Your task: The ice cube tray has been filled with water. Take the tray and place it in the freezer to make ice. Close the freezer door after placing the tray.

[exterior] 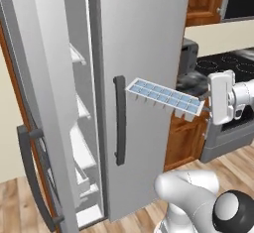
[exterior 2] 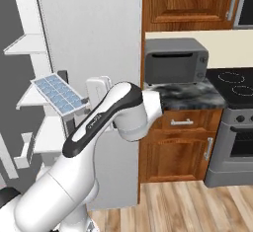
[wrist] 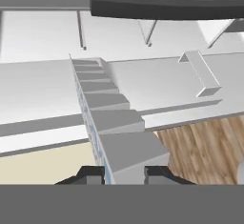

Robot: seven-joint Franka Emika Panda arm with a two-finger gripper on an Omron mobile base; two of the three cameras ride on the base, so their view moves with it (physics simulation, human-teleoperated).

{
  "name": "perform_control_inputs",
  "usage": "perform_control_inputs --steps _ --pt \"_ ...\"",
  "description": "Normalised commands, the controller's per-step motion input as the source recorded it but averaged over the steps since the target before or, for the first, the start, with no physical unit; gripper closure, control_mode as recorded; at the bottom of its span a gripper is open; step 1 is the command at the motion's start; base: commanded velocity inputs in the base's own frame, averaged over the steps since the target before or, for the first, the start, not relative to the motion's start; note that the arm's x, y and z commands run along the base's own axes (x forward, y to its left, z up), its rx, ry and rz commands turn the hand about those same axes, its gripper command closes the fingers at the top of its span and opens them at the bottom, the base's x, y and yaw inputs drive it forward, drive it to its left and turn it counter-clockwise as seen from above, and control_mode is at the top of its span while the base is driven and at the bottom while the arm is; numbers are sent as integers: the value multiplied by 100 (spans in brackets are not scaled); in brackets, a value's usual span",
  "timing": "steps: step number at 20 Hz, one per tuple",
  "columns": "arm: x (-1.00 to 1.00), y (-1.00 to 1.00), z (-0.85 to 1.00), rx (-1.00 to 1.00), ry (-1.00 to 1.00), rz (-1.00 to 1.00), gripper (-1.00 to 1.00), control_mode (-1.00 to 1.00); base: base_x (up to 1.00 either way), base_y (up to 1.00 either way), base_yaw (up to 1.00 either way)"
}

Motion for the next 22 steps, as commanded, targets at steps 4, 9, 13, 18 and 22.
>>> perform_control_inputs --steps 4,9,13,18,22 --pt "0 0 0 0 0 0 100 100 21 44 -13" --pt "0 0 0 0 0 0 100 100 0 67 -13" --pt "0 0 0 0 0 0 100 100 6 50 -12" --pt "0 0 0 0 0 0 100 100 49 31 -12" --pt "0 0 0 0 0 0 100 100 55 9 -12"
